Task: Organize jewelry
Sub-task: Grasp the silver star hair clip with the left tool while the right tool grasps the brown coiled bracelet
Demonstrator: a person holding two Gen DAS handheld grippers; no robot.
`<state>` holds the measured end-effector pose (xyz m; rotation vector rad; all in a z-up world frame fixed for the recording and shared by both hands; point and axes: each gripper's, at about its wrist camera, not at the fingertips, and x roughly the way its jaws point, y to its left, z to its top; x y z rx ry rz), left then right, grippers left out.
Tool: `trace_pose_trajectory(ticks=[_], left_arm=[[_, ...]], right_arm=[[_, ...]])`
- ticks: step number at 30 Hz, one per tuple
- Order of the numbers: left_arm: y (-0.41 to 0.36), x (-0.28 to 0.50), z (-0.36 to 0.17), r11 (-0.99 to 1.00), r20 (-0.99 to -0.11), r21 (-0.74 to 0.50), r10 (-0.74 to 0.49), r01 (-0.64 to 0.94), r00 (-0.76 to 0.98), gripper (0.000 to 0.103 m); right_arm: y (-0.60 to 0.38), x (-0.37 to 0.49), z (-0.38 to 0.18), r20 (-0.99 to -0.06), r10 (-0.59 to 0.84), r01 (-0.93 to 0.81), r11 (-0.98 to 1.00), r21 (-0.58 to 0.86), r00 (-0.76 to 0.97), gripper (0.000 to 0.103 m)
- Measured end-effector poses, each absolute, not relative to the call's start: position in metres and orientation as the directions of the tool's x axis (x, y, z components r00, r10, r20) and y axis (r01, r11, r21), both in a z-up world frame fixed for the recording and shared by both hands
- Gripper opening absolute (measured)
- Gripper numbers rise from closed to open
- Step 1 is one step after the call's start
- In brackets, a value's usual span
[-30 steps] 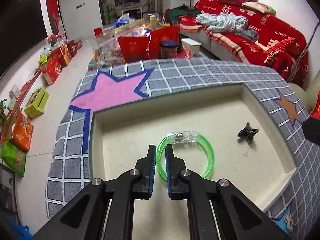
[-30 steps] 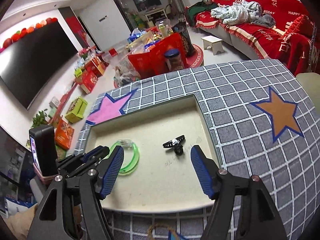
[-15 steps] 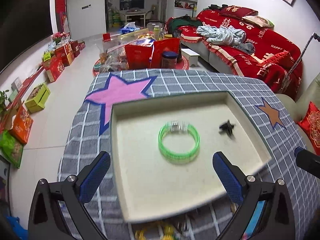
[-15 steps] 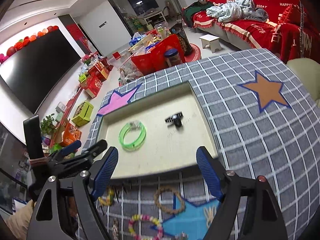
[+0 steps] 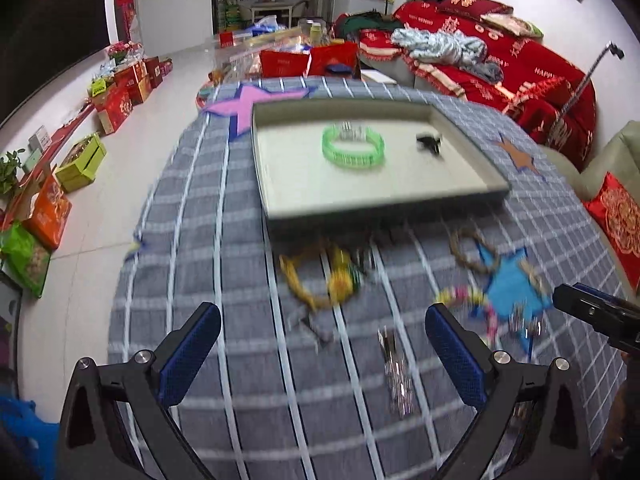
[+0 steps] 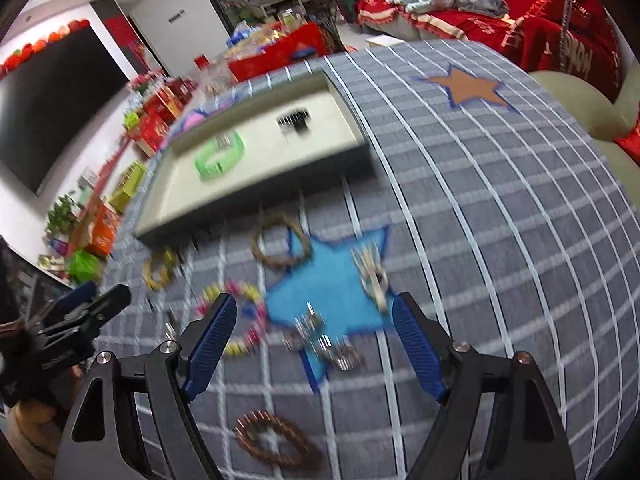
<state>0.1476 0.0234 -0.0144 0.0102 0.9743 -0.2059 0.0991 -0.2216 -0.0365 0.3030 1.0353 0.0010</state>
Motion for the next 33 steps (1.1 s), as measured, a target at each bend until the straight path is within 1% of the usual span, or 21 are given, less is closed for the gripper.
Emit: trace_pose_trajectory(ticks=[5,12,17,22,23,25,27,28,30,31,32,33], left_arm=[[0.015,0.129,-0.035,0.978,-0.856,-0.086,-0.17,0.19,0.489,0.103],[0.011,0.123,-0.051,0.981,-0.872,-0.098,-0.167,0.169,0.46,0.103],[0.004,0.122,-0.054,0.981,-0.871,-0.069,-0.149,0.183,0.467,0.103],[-0.002,0.124,-0.056,0.979,-0.868,-0.038,-0.132,0.201,0.478,0.103],[-0.004,0.124,-0.056,0.978,-0.868,-0.034,-0.131,0.205,0.48,0.101],[-0.007,0.123,-0.055,0.977,-0.864,-0.015,-0.121,0.214,0.489,0.098],[-0.01,0.122,-0.055,0.974,-0.863,-0.003,-0.116,0.225,0.491,0.098],[-0.01,0.121,-0.055,0.974,-0.863,-0.004,-0.117,0.225,0.492,0.098],[-0.01,0.121,-0.055,0.974,-0.862,-0.004,-0.118,0.227,0.493,0.098],[-0.01,0.12,-0.055,0.974,-0.862,-0.004,-0.119,0.228,0.493,0.097],[-0.01,0.12,-0.054,0.973,-0.859,-0.006,-0.123,0.231,0.496,0.092],[-0.01,0.119,-0.054,0.972,-0.857,-0.004,-0.124,0.233,0.501,0.089]], right_arm=[[-0.222,0.077,-0.051,-0.86,0.152,0.166,0.951,0.262,0.486,0.083],[-0.21,0.053,-0.057,-0.876,0.122,0.116,0.973,0.197,0.467,0.083],[-0.206,0.04,-0.064,-0.883,0.126,0.097,0.977,0.189,0.452,0.083],[-0.197,0.035,-0.065,-0.886,0.103,0.059,0.988,0.145,0.451,0.082],[-0.194,0.035,-0.065,-0.888,0.094,0.05,0.99,0.13,0.451,0.081],[-0.189,0.035,-0.065,-0.889,0.074,0.032,0.995,0.099,0.451,0.074],[-0.182,0.035,-0.065,-0.89,0.06,0.001,0.998,0.068,0.452,0.062],[-0.18,0.036,-0.065,-0.89,0.059,-0.008,0.998,0.062,0.452,0.06],[-0.174,0.036,-0.065,-0.891,0.043,-0.033,0.999,0.031,0.452,0.046],[-0.171,0.035,-0.065,-0.891,0.037,-0.043,0.999,0.02,0.452,0.043],[-0.168,0.035,-0.065,-0.892,0.036,-0.058,0.998,0.012,0.451,0.036],[-0.166,0.035,-0.065,-0.893,0.039,-0.068,0.998,0.009,0.449,0.028]])
